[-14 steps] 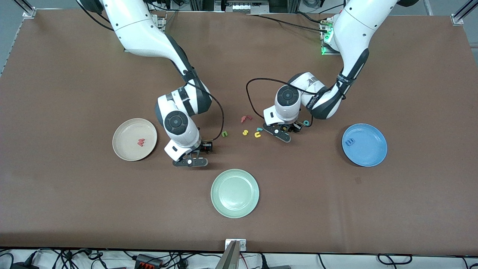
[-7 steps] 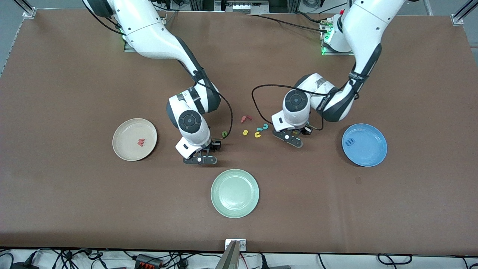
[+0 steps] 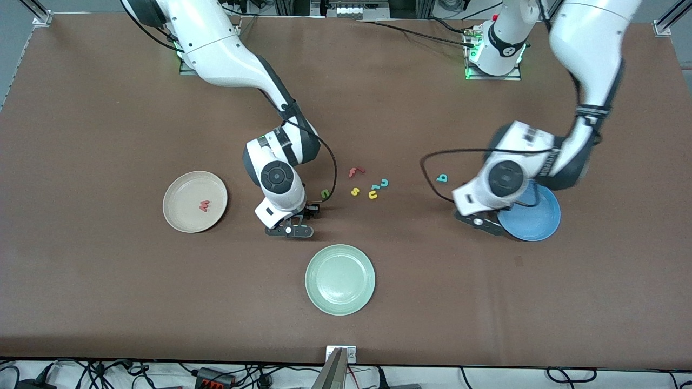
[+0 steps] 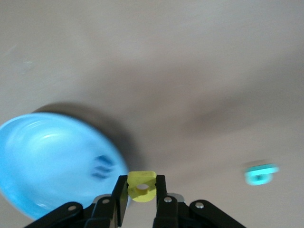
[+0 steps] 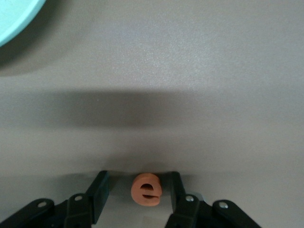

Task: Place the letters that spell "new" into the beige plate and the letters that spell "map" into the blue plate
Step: 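Carry the orange e to the beige plate while the left gripper drops the a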

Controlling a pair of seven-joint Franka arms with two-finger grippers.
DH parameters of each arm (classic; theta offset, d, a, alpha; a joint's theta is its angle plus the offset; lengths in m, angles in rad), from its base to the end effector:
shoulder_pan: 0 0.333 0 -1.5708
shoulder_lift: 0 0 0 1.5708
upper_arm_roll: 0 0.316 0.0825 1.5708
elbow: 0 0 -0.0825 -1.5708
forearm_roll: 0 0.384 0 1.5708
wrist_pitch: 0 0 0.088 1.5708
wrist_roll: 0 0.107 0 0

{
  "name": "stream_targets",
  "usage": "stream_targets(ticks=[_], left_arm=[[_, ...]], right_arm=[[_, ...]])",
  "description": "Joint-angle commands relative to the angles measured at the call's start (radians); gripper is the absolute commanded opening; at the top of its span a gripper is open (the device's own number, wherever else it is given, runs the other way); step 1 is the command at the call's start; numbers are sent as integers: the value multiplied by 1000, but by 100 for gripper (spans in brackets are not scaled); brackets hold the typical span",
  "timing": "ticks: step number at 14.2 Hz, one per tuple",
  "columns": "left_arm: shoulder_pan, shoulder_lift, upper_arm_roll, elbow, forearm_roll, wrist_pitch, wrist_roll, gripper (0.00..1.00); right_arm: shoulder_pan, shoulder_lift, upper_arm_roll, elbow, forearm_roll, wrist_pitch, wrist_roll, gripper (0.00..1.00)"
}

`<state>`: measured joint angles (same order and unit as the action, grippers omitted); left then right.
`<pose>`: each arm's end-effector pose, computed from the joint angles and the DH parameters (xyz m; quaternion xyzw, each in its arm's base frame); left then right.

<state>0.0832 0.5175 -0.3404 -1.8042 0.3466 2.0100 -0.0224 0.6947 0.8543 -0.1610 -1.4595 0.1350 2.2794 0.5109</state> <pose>0.6077 -0.1259 0.2521 -0.9687 0.2005 0.1240 0.0780 0.6049 0.3844 0.1749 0.9999 -0.0066 -0.0044 0.0143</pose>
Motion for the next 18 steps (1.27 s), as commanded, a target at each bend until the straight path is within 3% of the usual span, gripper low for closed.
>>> stream_targets(ticks=[1, 4, 5, 6, 7, 9, 12, 15, 18], left_arm=[[137, -8, -26, -21, -21, -14, 76, 5], [206, -7, -25, -66, -20, 3, 107, 5], [223, -8, -26, -85, -20, 9, 107, 11], [225, -11, -26, -95, -21, 7, 107, 48], [225, -11, -26, -102, -21, 9, 105, 97], [224, -20, -46, -103, -23, -2, 105, 100], [224, -48, -142, -101, -35, -42, 44, 100], [213, -42, -276, -107, -34, -37, -163, 100], [185, -36, -360, -147, -21, -4, -148, 100]], right_arm=[[2, 2, -6, -13, 9, -6, 14, 59], [-3, -1, -6, -12, 14, -12, 9, 23], [-9, -1, -6, -13, 14, -17, 8, 13], [-10, -3, -6, -13, 14, -18, 8, 8], [-12, -6, -8, -13, 14, -24, 8, 7], [-29, -35, -14, -10, 14, -72, -2, 7], [-93, -105, -29, -12, 3, -202, -24, 7], [-122, -142, -122, -27, 2, -372, -158, 7], [-122, -193, -196, -152, 2, -368, -270, 7]])
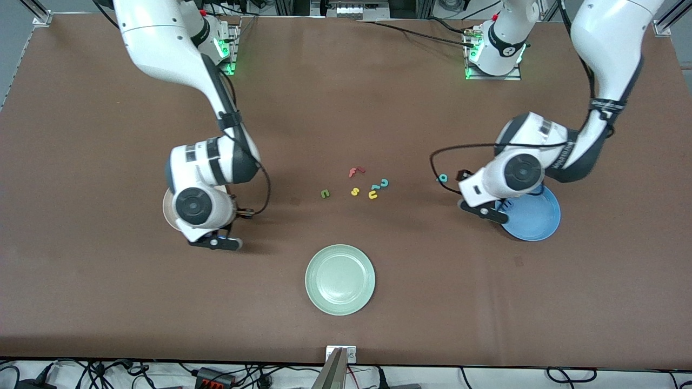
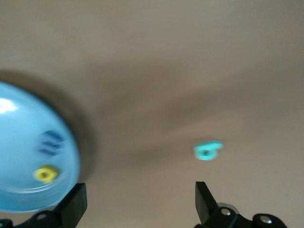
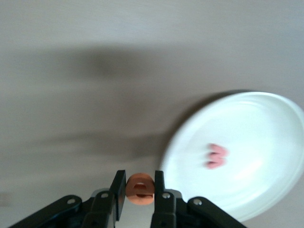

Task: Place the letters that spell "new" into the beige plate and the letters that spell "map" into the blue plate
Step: 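Carry the orange e to the beige plate while the left gripper drops the a, then release the orange e on the beige plate while the left gripper grasps the c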

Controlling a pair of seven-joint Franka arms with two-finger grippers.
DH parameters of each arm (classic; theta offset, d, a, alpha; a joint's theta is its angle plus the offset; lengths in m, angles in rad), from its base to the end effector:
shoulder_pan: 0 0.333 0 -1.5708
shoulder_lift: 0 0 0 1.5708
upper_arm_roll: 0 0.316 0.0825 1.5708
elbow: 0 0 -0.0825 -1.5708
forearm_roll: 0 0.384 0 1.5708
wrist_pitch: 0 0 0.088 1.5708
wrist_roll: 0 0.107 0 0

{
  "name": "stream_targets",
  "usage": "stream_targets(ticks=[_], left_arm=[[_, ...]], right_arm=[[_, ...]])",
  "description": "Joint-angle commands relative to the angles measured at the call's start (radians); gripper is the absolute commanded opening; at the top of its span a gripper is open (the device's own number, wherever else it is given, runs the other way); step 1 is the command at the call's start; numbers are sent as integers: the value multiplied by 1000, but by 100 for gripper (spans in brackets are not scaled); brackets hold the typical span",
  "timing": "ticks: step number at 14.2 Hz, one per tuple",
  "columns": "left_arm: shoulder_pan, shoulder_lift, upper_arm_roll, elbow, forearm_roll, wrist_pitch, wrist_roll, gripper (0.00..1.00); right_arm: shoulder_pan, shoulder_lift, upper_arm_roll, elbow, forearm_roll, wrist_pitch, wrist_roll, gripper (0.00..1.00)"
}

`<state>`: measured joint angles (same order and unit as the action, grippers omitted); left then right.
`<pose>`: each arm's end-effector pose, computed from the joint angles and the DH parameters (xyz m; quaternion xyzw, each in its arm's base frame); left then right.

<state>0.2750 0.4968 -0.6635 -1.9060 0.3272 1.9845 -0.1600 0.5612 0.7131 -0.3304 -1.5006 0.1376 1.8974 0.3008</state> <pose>0.5594 -0.1901 0.2635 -0.9704 0.1931 0.1428 0.0257 0.6503 0.1969 0.2438 0.9883 -0.0431 -0.1198 0.0842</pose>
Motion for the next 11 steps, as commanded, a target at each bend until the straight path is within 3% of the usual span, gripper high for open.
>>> stream_targets(ticks=[1, 5, 8, 9, 10, 11], left_arm=[[-25, -30, -37, -83, -2, 55, -56, 100], [-31, -49, -37, -252, 7, 281, -186, 100], [-10, -27, -30, -300, 167, 362, -199, 91], [1, -21, -31, -307, 168, 388, -200, 84], [-2, -17, -30, -314, 168, 402, -202, 76], [0, -11, -30, -314, 170, 407, -202, 69]], right_arm=[[3, -61, -45, -139, -1, 18, -104, 7], [-49, -76, -56, -222, 0, 72, -210, 7], [-112, -73, -55, -239, 0, 109, -304, 10], [-115, -69, -53, -239, 7, 114, -305, 20], [-110, -66, -53, -239, 13, 126, -296, 71], [-110, -66, -53, -234, 14, 135, -292, 100]])
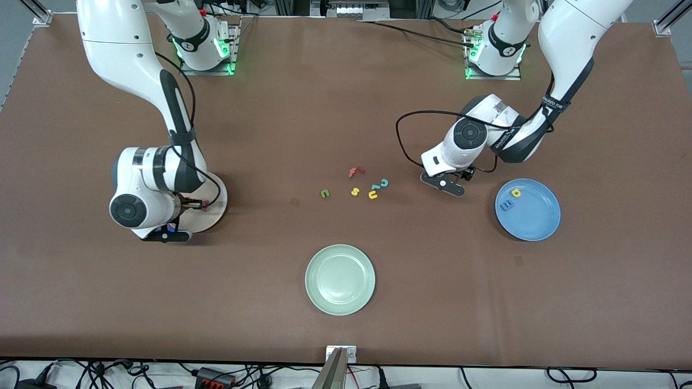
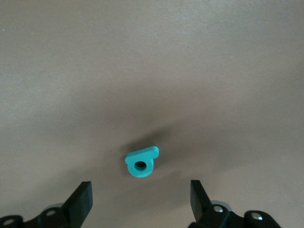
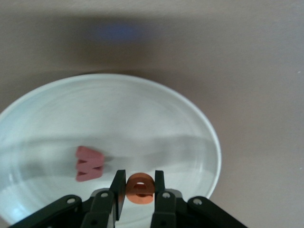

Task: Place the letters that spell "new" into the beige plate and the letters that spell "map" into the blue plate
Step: 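Release the orange e on the beige plate while the left gripper grasps the c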

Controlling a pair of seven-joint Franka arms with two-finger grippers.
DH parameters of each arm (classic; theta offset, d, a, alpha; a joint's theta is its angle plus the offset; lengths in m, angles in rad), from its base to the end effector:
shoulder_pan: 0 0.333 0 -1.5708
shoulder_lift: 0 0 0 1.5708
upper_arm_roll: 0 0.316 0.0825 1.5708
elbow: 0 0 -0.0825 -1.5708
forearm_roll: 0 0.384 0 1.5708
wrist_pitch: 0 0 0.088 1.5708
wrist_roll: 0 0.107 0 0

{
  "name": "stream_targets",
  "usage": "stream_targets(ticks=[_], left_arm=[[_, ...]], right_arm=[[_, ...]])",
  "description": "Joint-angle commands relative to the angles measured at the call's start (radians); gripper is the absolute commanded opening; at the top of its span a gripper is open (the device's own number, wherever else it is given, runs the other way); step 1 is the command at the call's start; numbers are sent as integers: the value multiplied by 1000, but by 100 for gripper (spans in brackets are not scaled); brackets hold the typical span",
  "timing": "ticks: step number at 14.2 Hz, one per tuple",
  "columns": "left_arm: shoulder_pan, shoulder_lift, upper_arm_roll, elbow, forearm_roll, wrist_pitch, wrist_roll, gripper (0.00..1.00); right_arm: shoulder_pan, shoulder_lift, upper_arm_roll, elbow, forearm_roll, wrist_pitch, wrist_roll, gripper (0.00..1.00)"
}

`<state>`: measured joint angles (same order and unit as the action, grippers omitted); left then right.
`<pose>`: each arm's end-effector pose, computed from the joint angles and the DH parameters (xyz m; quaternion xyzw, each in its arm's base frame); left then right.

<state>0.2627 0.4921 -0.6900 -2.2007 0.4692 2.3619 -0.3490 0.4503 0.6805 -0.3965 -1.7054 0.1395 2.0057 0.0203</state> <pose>0.4810 -0.2261 0.1905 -0.9750 0.2063 0.0795 0.0240 0.6321 0.0611 0.1990 0.9845 -0.0033 -0.1577 0.0760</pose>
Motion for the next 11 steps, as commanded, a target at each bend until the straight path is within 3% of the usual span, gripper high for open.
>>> stream_targets(ticks=[1, 4, 8, 11], left_arm=[[13, 0, -2, -19, 34, 30, -13, 68], [17, 22, 3, -19, 69, 52, -14, 65], [12, 45, 4, -11, 78, 68, -16, 62], [12, 57, 30, -5, 143, 69, -27, 58]], right_arm=[[4, -38, 16, -22, 14, 25, -5, 100], [66, -48, 25, 39, 25, 25, -3, 100], [227, -27, 25, 113, 181, 36, -3, 100], [339, 7, 25, 159, 196, 53, 42, 96]])
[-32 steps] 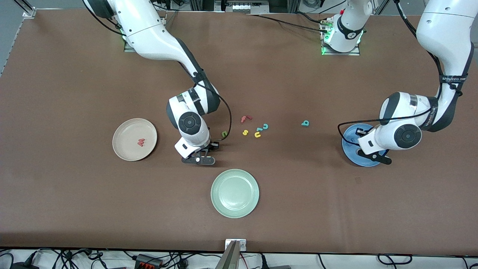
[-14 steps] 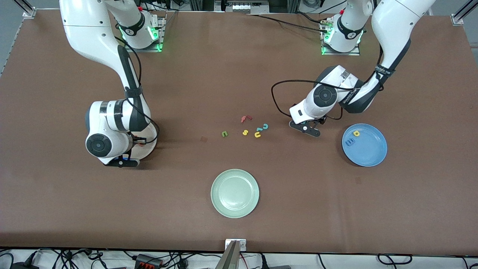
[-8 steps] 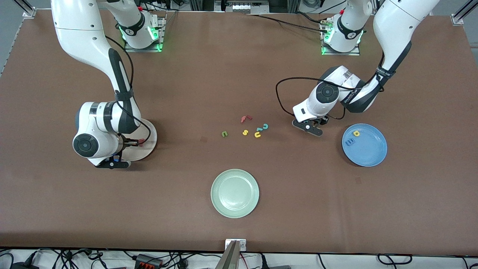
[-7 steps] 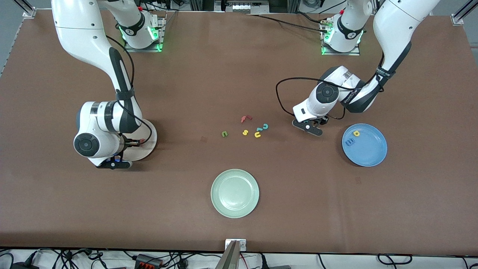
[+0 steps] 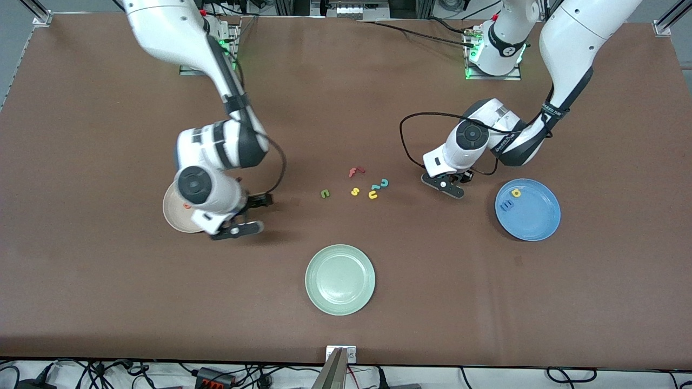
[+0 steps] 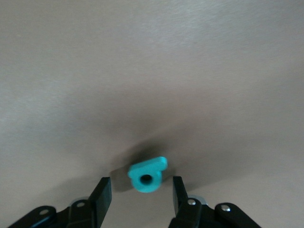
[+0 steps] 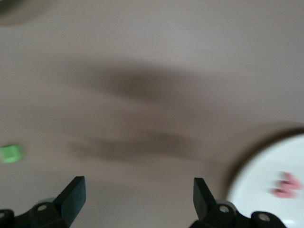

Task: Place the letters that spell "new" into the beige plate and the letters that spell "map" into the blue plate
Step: 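Release the orange e on the beige plate while the left gripper grasps the c, then grasp the green u with the right gripper while the left gripper places the c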

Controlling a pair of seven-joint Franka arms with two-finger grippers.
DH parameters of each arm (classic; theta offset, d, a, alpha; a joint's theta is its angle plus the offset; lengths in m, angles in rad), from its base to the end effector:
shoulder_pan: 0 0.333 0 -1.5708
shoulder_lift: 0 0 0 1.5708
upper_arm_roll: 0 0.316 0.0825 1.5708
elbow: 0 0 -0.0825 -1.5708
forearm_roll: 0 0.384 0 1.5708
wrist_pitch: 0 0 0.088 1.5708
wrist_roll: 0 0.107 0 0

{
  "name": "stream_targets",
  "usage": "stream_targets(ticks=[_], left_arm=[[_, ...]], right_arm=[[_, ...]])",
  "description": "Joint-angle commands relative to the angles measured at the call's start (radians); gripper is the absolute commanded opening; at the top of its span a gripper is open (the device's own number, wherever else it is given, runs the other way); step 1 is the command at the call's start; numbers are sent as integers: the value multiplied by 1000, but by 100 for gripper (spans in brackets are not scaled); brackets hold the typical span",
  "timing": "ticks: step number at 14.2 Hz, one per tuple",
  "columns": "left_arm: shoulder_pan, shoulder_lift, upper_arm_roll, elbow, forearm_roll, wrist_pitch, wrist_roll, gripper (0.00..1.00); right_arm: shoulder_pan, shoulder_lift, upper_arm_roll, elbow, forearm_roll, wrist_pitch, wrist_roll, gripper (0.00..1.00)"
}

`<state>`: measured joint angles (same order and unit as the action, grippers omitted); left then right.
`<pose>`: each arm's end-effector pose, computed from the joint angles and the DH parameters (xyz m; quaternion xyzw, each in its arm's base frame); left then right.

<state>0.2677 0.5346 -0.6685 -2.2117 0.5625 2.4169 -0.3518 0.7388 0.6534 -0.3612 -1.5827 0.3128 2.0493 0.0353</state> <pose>0.4802 -0.2183 0.1701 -0.9702 0.2313 0.0667 0.0282 0.6137 0.2962 0.2619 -0.9908 -0.1151 0.0712 0.0084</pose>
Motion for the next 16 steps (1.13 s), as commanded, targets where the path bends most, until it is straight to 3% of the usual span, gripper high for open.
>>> stream_targets(ticks=[1, 3, 6, 10, 16], left_arm=[[7, 22, 9, 7, 51, 14, -30, 48], [8, 30, 9, 7, 54, 30, -33, 32], [10, 27, 9, 7, 54, 30, -33, 17], [31, -22, 3, 23, 54, -8, -27, 14], [105, -76, -8, 181, 54, -310, 132, 15]], right_arm=[[86, 46, -12, 40, 22, 20, 117, 92], [141, 71, -10, 40, 15, 66, 195, 92], [192, 98, -9, 40, 17, 104, 189, 92], [261, 147, -4, 43, 22, 218, 187, 87], [294, 198, -5, 69, 20, 226, 187, 69]])
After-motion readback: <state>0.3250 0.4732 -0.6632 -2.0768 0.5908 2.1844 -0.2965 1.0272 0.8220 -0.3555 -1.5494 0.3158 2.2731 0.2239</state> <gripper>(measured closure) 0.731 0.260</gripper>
